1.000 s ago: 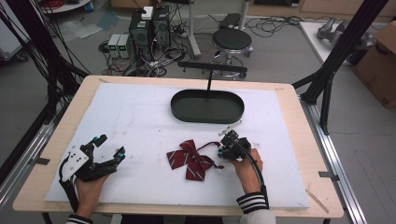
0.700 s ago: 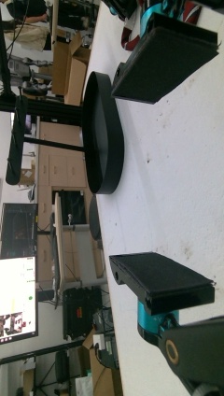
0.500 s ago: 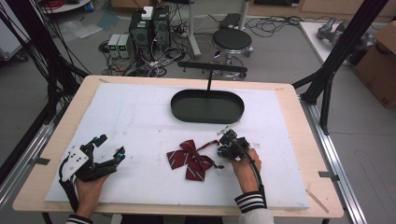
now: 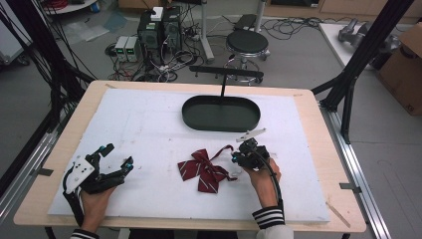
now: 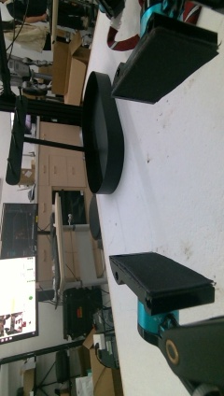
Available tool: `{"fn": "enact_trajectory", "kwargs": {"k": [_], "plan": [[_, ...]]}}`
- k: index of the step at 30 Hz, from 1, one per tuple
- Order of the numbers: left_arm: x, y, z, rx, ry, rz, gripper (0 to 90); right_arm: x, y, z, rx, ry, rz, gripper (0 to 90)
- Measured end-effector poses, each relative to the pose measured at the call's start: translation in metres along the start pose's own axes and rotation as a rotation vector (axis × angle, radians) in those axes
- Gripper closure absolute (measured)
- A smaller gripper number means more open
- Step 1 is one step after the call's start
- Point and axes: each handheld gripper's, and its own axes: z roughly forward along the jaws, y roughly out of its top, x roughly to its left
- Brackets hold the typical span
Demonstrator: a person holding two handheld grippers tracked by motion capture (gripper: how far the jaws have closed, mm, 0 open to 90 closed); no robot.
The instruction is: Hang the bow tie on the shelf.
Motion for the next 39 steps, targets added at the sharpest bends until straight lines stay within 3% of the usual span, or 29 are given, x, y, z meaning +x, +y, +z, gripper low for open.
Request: {"fn": "enact_trajectory", "kwargs": {"k": [11, 13, 14, 20, 33, 39], "plan": [[0.000, 0.000, 0.000, -0.001, -0.001, 0.000, 17.0, -0.003, 0.006, -0.027, -0.191, 0.011, 0.056, 85.0], [0.000, 0.000, 0.000, 0.002, -0.002, 0.000, 17.1, -0.002, 0.010, -0.035, -0.249, -0.015, 0.053, 85.0], [0.000, 0.000, 0.000, 0.003, -0.002, -0.001, 17.1, -0.002, 0.010, -0.035, -0.249, -0.015, 0.053, 85.0], [0.000, 0.000, 0.000, 0.002, -0.002, 0.001, 17.0, 0.001, 0.020, -0.047, -0.374, -0.062, 0.043, 85.0], [0.000, 0.000, 0.000, 0.001, -0.001, 0.000, 17.0, 0.000, 0.037, -0.061, -0.504, -0.113, 0.006, 85.0], [0.000, 0.000, 0.000, -0.002, -0.002, 0.001, 17.1, -0.005, 0.043, -0.064, -0.557, -0.117, 0.024, 85.1]]}}
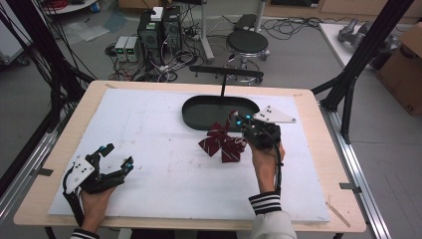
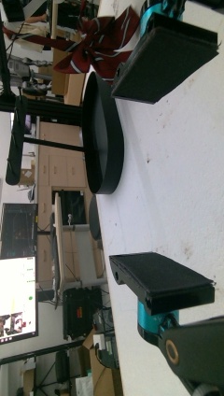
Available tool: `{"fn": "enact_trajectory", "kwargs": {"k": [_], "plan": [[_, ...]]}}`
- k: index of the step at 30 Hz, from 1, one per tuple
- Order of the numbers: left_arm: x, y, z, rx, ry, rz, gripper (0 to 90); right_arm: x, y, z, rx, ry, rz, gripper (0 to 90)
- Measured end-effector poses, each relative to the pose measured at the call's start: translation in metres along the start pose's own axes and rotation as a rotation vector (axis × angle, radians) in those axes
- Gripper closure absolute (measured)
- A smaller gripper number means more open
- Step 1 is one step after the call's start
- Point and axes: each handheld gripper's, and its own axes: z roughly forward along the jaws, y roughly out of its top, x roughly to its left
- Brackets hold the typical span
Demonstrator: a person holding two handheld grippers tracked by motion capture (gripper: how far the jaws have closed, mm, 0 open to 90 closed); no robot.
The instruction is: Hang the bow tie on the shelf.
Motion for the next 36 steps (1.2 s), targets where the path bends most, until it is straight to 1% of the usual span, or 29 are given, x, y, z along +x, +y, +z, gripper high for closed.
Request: {"fn": "enact_trajectory", "kwargs": {"k": [2, 4, 5, 7, 11, 12, 13, 15, 18, 22, 26, 29, 31, 36], "plan": [[0.000, 0.000, 0.000, 0.000, 0.000, 0.000, 17.0, -0.002, 0.001, 0.001, -0.012, -0.002, 0.006, 85.1], [0.000, 0.000, 0.000, 0.001, 0.000, 0.001, 17.1, -0.003, 0.003, 0.003, -0.024, -0.009, 0.000, 85.1], [0.000, 0.000, 0.000, 0.001, 0.001, 0.001, 17.1, -0.006, 0.005, 0.005, -0.039, -0.009, -0.002, 85.1], [0.000, 0.000, 0.000, 0.001, 0.001, 0.001, 17.1, -0.007, 0.006, 0.005, -0.043, -0.012, 0.000, 85.0], [0.000, 0.000, 0.000, 0.003, 0.000, 0.000, 17.0, -0.015, 0.014, 0.009, -0.065, -0.011, 0.012, 85.1], [0.000, 0.000, 0.000, 0.004, 0.000, 0.001, 17.1, -0.019, 0.018, 0.011, -0.075, -0.009, 0.015, 85.1], [0.000, 0.000, 0.000, 0.004, 0.000, 0.001, 17.1, -0.019, 0.018, 0.011, -0.075, -0.009, 0.015, 85.1], [0.000, 0.000, 0.000, 0.005, 0.000, 0.001, 17.1, -0.024, 0.025, 0.015, -0.085, -0.011, 0.013, 85.1], [0.000, 0.000, 0.000, 0.004, 0.000, 0.001, 17.1, -0.027, 0.028, 0.017, -0.094, -0.014, 0.006, 85.2], [0.000, 0.000, 0.000, 0.002, 0.001, 0.002, 17.0, -0.032, 0.037, 0.024, -0.110, -0.018, 0.010, 85.1], [0.000, 0.000, 0.000, 0.003, 0.000, 0.000, 17.0, -0.033, 0.044, 0.030, -0.110, -0.018, -0.002, 85.1], [0.000, 0.000, 0.000, 0.001, 0.001, -0.001, 17.1, -0.036, 0.049, 0.034, -0.113, -0.015, 0.000, 85.1], [0.000, 0.000, 0.000, 0.002, 0.000, 0.001, 17.1, -0.038, 0.053, 0.037, -0.111, -0.018, -0.006, 85.1], [0.000, 0.000, 0.000, 0.002, 0.000, -0.001, 17.0, -0.045, 0.060, 0.048, -0.108, -0.010, 0.007, 85.1]]}}
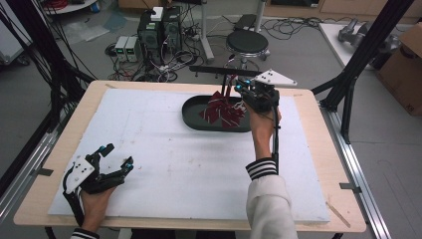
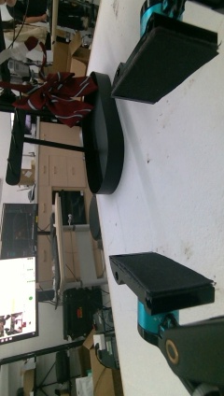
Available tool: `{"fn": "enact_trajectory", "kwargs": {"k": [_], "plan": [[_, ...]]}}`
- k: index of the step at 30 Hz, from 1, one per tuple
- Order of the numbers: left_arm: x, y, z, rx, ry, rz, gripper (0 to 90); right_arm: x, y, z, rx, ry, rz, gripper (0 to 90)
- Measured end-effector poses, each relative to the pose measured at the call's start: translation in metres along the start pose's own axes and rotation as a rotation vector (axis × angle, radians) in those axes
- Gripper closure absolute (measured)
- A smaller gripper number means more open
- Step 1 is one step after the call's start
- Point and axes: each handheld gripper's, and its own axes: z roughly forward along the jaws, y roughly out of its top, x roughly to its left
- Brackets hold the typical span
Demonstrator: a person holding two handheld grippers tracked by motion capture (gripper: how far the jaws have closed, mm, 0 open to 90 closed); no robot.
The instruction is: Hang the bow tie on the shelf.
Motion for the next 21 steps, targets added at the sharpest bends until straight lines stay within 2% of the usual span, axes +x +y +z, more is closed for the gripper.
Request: {"fn": "enact_trajectory", "kwargs": {"k": [7, 21], "plan": [[0.000, 0.000, 0.000, 0.001, 0.000, 0.000, 17.1, -0.007, 0.005, 0.020, 0.035, -0.011, -0.026, 85.1], [0.000, 0.000, 0.000, 0.002, 0.000, 0.001, 17.1, -0.024, 0.011, 0.038, 0.070, -0.046, -0.035, 85.0]]}}
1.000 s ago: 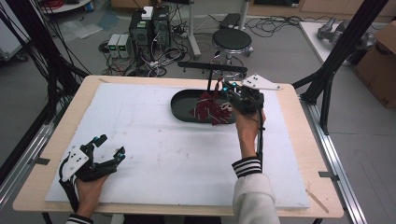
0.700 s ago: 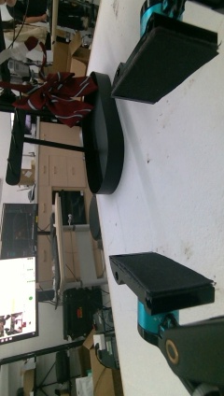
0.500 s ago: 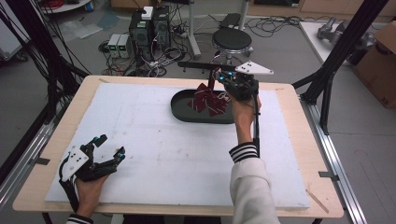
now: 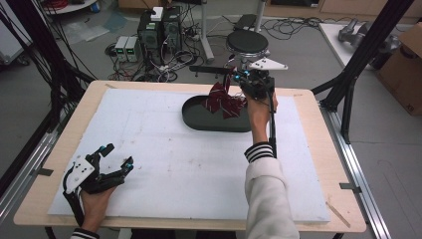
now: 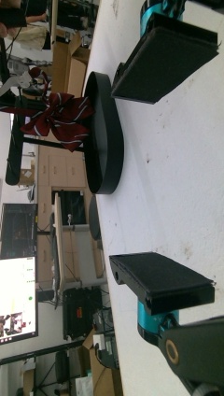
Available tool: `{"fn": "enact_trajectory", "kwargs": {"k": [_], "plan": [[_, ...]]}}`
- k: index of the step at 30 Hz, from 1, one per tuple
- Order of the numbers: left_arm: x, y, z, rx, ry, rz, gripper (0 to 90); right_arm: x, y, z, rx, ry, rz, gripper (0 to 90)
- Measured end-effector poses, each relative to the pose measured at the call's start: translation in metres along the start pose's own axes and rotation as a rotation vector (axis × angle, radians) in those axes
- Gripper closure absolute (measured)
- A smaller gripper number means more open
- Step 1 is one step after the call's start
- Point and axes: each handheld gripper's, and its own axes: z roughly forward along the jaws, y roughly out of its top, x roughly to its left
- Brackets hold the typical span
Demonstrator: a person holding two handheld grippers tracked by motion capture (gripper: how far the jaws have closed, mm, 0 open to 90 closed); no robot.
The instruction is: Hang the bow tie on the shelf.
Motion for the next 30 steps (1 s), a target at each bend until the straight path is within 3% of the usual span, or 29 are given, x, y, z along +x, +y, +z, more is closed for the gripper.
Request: {"fn": "enact_trajectory", "kwargs": {"k": [13, 30], "plan": [[0.000, 0.000, 0.000, -0.003, 0.001, 0.002, 17.1, -0.013, 0.009, 0.014, 0.024, -0.028, -0.007, 85.0], [0.000, 0.000, 0.000, 0.001, -0.002, 0.003, 17.1, -0.026, -0.007, 0.027, 0.078, -0.063, 0.020, 84.8]]}}
